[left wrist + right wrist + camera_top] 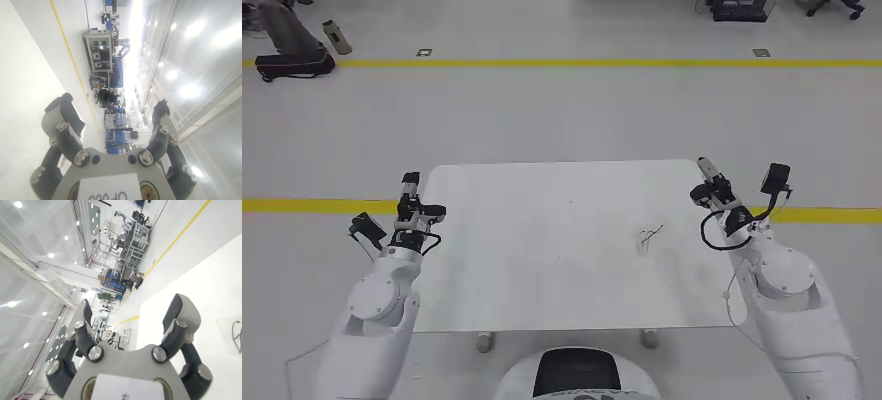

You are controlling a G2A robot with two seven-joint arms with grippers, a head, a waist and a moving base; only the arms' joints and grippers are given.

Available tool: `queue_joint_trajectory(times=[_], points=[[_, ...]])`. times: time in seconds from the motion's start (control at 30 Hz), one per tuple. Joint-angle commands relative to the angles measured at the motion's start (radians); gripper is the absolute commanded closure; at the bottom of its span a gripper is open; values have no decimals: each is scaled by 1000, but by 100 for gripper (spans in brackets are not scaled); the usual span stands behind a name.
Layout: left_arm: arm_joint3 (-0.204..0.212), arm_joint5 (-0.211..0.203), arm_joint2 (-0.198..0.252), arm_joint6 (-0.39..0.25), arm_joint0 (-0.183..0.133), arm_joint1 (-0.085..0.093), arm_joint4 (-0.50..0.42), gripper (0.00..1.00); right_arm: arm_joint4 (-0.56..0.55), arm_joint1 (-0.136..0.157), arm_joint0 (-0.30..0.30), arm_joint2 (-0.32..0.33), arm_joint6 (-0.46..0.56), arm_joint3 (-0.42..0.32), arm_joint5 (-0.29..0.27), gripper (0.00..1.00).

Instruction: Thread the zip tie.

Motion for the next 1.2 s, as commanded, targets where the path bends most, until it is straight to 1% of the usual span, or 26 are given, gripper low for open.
queue_joint_trajectory(times=[0.0,0.07,0.13,0.2,0.27,0.33,0.4,0.47,0.5,0.83,0.9,0.93,0.97,1.03,1.07,1.1,1.17], points=[[0,0,0,0,0,0,0,0,2,0,0,0,-5,0,1,0],[0,0,0,0,0,0,0,0,-7,1,1,-3,7,-5,-1,0],[0,0,0,0,0,0,0,0,-44,5,16,1,51,-12,-7,0],[0,0,0,0,0,0,0,0,-111,12,40,3,123,-12,-7,0],[0,0,0,0,0,0,0,0,-142,16,68,-3,177,-1,-2,0],[0,0,0,0,0,0,0,0,-199,22,102,-16,239,16,7,0],[0,0,0,0,0,0,0,0,-226,24,132,-29,280,34,5,0],[0,0,0,0,0,0,0,0,-234,26,148,-48,340,46,0,0],[0,0,0,0,0,0,0,0,-239,28,151,-48,355,52,-3,0],[0,0,0,0,0,0,0,0,-239,28,151,-48,355,52,-3,0],[0,0,0,0,0,0,0,0,-280,31,160,-52,382,61,-8,0],[0,0,0,0,0,0,0,0,-318,35,179,-52,416,75,-12,0],[0,0,0,0,0,0,0,0,-359,40,204,-56,468,92,-1,0],[0,0,0,0,0,0,0,0,-407,46,242,-66,524,116,5,0],[0,0,0,0,0,0,0,0,-449,50,268,-78,571,130,10,0],[0,0,0,0,0,0,0,0,-478,52,287,-85,587,141,7,0],[0,0,0,0,0,0,0,0,-522,56,320,-112,671,171,11,0]])
